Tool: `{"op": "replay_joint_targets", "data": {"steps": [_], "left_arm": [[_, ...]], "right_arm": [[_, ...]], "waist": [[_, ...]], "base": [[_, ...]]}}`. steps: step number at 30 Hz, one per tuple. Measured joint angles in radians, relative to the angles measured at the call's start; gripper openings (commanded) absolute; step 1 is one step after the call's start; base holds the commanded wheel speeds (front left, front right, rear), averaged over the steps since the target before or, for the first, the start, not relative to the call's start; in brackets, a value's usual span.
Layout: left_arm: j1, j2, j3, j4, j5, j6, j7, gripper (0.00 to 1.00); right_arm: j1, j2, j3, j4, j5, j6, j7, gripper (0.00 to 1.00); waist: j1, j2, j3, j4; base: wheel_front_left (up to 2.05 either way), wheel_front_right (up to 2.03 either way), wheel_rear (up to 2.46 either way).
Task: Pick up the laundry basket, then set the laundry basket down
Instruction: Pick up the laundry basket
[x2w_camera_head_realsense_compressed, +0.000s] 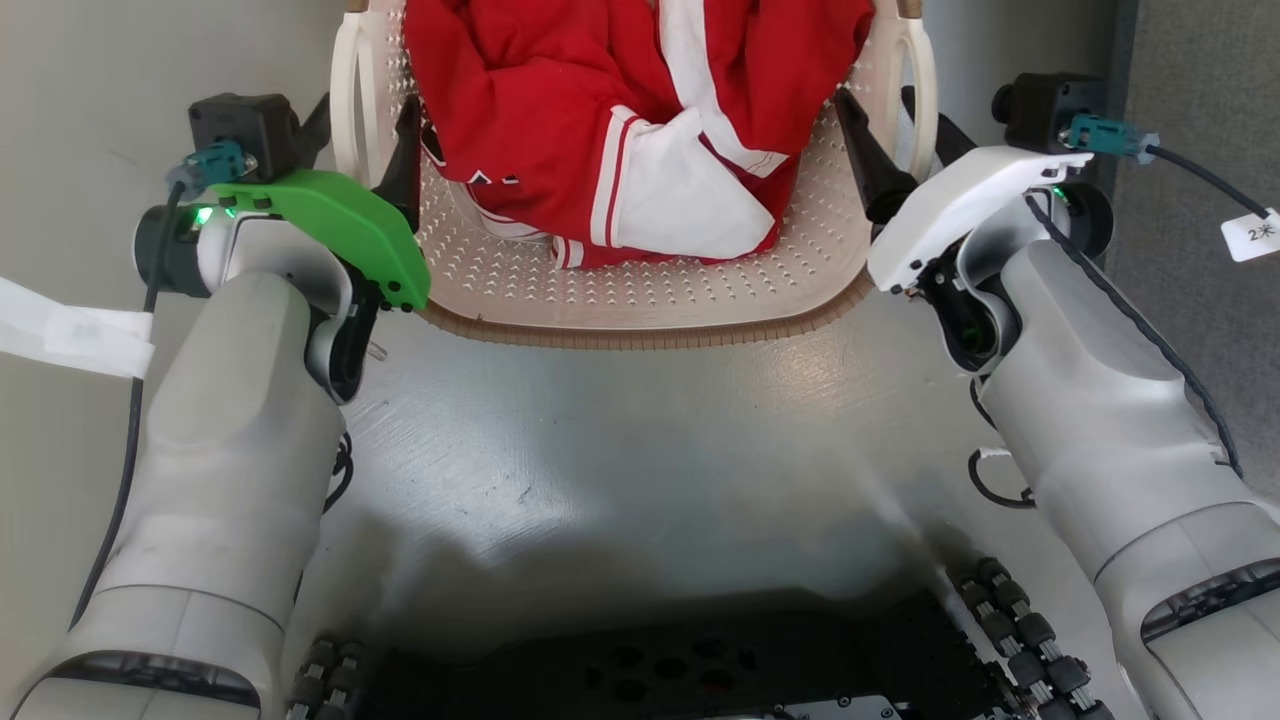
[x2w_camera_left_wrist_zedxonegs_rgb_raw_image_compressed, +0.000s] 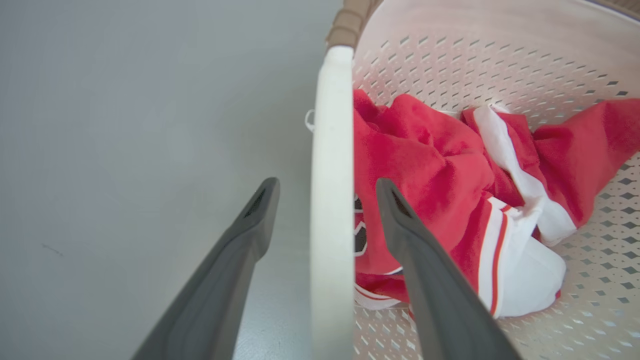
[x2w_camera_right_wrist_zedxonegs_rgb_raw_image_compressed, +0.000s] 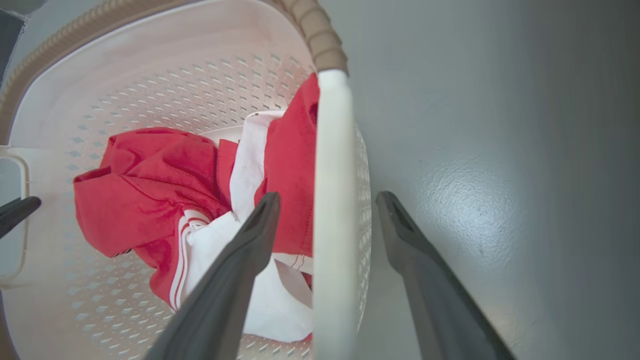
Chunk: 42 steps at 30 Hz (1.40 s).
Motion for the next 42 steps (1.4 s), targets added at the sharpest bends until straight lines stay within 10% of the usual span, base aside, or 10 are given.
{"op": "replay_joint_targets", "data": {"steps": [4, 6, 7, 10, 11, 42], "left_arm": [[-0.002, 0.000, -0.036, 0.006, -0.036, 0.000, 0.000, 0.98], [-0.006, 0.000, -0.046, 0.010, -0.039, 0.000, -0.002, 0.71], [-0.009, 0.000, -0.052, 0.014, -0.044, 0.000, -0.002, 0.50], [-0.020, 0.000, -0.064, 0.026, -0.057, 0.000, -0.009, 0.11], [-0.023, 0.000, -0.067, 0.030, -0.060, 0.000, -0.010, 0.00], [0.085, 0.010, -0.222, 0.110, -0.283, 0.000, -0.008, 0.00]], "right_arm": [[-0.005, 0.000, 0.036, 0.005, 0.034, 0.000, -0.003, 1.00], [-0.015, 0.000, 0.050, 0.006, 0.048, 0.000, -0.004, 0.98], [-0.019, 0.000, 0.054, 0.008, 0.052, 0.000, -0.006, 0.86], [-0.028, -0.001, 0.067, 0.022, 0.060, 0.000, -0.008, 0.04], [-0.030, -0.001, 0.072, 0.026, 0.062, 0.000, -0.008, 0.00], [0.046, -0.016, 0.249, 0.110, 0.213, -0.011, -0.018, 0.00]], "waist": [[0.0000, 0.0000, 0.005, 0.002], [0.0000, 0.0000, 0.006, 0.003], [0.0000, 0.0000, 0.007, 0.003], [0.0000, 0.0000, 0.007, 0.003], [0.0000, 0.0000, 0.008, 0.003], [0.0000, 0.0000, -0.228, -0.012]], "base": [[0.00, 0.00, 0.00], [0.00, 0.00, 0.00], [0.00, 0.00, 0.00], [0.00, 0.00, 0.00], [0.00, 0.00, 0.00], [0.00, 0.00, 0.00]]}}
